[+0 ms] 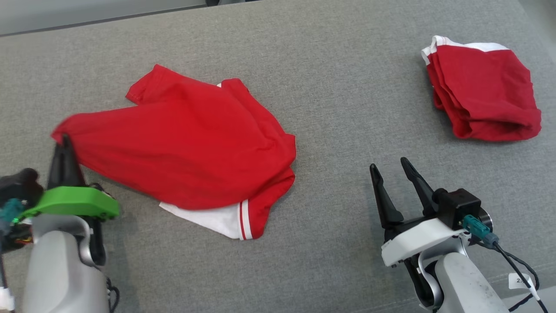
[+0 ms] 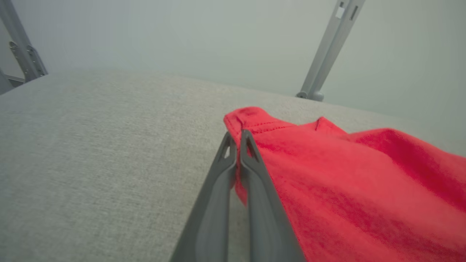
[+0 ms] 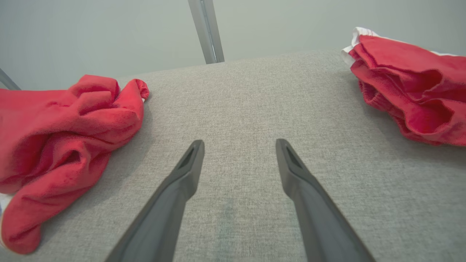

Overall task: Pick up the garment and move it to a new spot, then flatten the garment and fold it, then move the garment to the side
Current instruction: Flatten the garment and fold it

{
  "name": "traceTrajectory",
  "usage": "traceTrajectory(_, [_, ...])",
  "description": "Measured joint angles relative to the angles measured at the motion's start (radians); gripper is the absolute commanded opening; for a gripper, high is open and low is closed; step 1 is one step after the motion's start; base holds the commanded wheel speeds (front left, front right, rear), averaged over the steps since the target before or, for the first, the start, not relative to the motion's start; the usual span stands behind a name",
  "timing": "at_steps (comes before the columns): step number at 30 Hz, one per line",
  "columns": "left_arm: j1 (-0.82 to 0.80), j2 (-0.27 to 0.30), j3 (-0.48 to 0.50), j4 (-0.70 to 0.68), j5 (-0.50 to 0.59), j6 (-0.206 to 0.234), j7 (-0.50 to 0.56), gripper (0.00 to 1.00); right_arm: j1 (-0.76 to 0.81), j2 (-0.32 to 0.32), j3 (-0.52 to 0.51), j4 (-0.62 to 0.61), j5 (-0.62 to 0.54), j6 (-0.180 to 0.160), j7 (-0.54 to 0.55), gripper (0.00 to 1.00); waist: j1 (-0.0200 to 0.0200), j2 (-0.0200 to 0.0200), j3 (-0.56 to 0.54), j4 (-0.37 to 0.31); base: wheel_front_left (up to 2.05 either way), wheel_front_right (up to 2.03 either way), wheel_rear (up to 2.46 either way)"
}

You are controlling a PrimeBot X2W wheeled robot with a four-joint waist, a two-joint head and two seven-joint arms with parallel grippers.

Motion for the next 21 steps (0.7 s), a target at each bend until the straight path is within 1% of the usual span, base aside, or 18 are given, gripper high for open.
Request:
traceTrajectory(3, [0.000,0.001,0.083,-0.122,0.004,0.026,0.000,0.00,0.000,0.000,-0.002,0.003,0.001,0.000,0.000,1.00,0.0000,0.0000,-0.004,0.017,0.00,0.00,0.00])
traceTrajectory(5, [0.003,0.004,0.134,-0.169,0.010,0.039,0.000,0.00,0.000,0.000,0.002,0.008,0.001,0.000,0.000,1.00,0.0000,0.0000,-0.006,0.028,0.00,0.00,0.00])
traceTrajectory(8, [0.049,0.000,0.192,-0.193,0.032,0.059,-0.001,0.00,-0.004,0.000,0.017,0.013,0.004,0.000,0.000,1.00,0.0000,0.0000,-0.009,0.042,0.00,0.00,0.00])
traceTrajectory(10, [0.064,-0.005,0.209,-0.182,0.042,0.064,0.000,0.00,-0.005,0.000,0.024,0.015,0.006,0.000,0.000,1.00,0.0000,0.0000,-0.009,0.046,0.00,0.00,0.00])
traceTrajectory(11, [0.068,-0.009,0.219,-0.178,0.042,0.068,0.000,0.36,-0.007,0.000,0.029,0.017,0.007,0.000,0.000,1.00,0.0000,0.0000,-0.008,0.047,0.00,0.00,0.00])
traceTrajectory(12, [0.072,-0.010,0.224,-0.171,0.044,0.070,-0.001,0.90,-0.010,0.000,0.033,0.019,0.007,0.000,0.000,1.00,0.0000,0.0000,-0.007,0.048,0.00,0.00,0.00])
traceTrajectory(13, [0.074,-0.011,0.229,-0.152,0.047,0.070,-0.001,1.00,-0.013,0.000,0.039,0.022,0.007,0.000,0.000,1.00,0.0000,0.0000,-0.008,0.049,0.00,0.00,0.00])
traceTrajectory(17, [0.092,-0.018,0.219,-0.141,0.058,0.067,0.000,1.00,-0.014,0.000,0.063,0.030,0.007,0.000,0.000,1.00,0.0000,0.0000,-0.016,0.058,0.00,0.00,0.00])
traceTrajectory(19, [0.111,-0.019,0.196,-0.142,0.059,0.058,0.000,1.00,-0.014,0.000,0.079,0.038,0.011,0.000,0.000,1.00,0.0000,0.0000,-0.024,0.066,0.00,0.00,0.00])
traceTrajectory(21, [0.141,-0.019,0.146,-0.141,0.032,0.053,0.000,1.00,-0.011,-0.001,0.102,0.055,0.019,0.000,0.000,1.00,0.0000,0.0000,-0.034,0.077,0.00,0.00,0.00])
